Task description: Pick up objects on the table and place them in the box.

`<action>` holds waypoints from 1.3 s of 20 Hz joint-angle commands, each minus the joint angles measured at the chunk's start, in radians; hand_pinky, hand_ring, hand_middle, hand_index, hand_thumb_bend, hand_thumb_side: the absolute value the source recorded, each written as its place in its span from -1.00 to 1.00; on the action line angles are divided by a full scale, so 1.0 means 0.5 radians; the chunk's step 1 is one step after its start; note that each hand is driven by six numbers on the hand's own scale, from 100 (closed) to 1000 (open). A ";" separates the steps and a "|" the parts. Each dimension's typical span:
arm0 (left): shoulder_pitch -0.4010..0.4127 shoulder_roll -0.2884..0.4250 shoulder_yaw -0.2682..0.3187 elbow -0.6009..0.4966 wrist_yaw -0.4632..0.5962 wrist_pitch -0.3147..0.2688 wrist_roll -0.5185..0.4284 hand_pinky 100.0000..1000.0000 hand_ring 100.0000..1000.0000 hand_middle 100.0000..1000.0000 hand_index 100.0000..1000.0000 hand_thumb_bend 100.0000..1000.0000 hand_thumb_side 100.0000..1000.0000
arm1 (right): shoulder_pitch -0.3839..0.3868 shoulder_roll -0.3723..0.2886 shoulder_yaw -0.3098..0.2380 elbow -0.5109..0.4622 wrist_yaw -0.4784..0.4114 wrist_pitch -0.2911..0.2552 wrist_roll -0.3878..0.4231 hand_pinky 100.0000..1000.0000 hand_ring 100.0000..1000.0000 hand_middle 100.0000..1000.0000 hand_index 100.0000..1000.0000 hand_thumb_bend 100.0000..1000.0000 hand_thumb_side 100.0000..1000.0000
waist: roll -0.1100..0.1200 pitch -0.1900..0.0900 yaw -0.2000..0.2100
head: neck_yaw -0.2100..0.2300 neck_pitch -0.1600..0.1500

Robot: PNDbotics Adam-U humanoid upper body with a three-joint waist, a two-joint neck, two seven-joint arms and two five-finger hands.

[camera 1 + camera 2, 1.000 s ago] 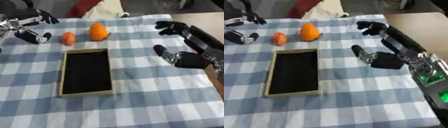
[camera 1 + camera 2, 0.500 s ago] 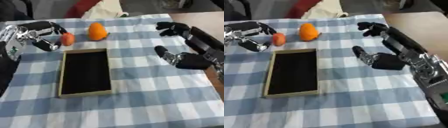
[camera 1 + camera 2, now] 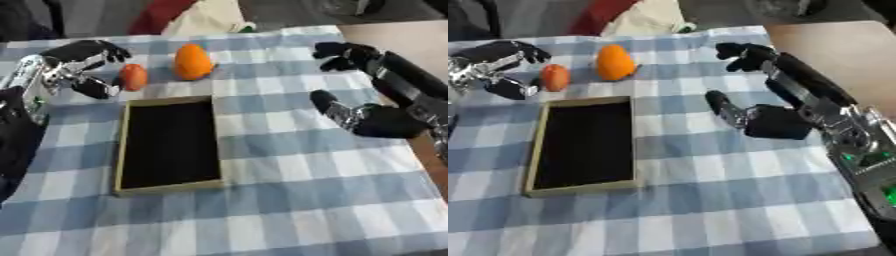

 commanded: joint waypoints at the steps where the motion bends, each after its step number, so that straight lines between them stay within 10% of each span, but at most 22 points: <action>1: -0.048 0.013 0.022 -0.001 -0.045 0.028 0.045 0.70 0.62 0.55 0.84 -1.00 -1.00 | -0.026 -0.028 -0.011 -0.013 -0.014 -0.005 0.002 0.74 0.65 0.74 1.00 -0.68 0.38 | -0.003 -0.030 -0.005 | 0.007 0.011; 13: -0.018 -0.020 0.017 0.044 -0.120 0.003 -0.012 0.66 0.58 0.52 0.82 -1.00 -0.84 | -0.029 -0.023 -0.012 -0.011 -0.017 -0.004 -0.001 0.74 0.65 0.74 1.00 -0.69 0.39 | -0.002 -0.011 -0.015 | 0.008 0.011; 20: -0.004 -0.022 0.002 -0.004 -0.216 0.019 0.397 0.22 -0.14 -0.33 0.02 -1.00 -0.92 | -0.030 -0.021 -0.013 -0.006 -0.019 -0.002 -0.005 0.74 0.65 0.74 1.00 -0.71 0.40 | -0.004 -0.010 -0.014 | 0.008 0.007; 26: -0.007 0.000 -0.003 -0.047 -0.223 0.017 0.734 0.12 -0.29 -0.62 -0.25 -1.00 -0.67 | -0.031 -0.021 -0.013 -0.004 -0.020 -0.001 -0.007 0.74 0.65 0.74 1.00 -0.72 0.40 | -0.007 -0.014 -0.010 | 0.009 0.003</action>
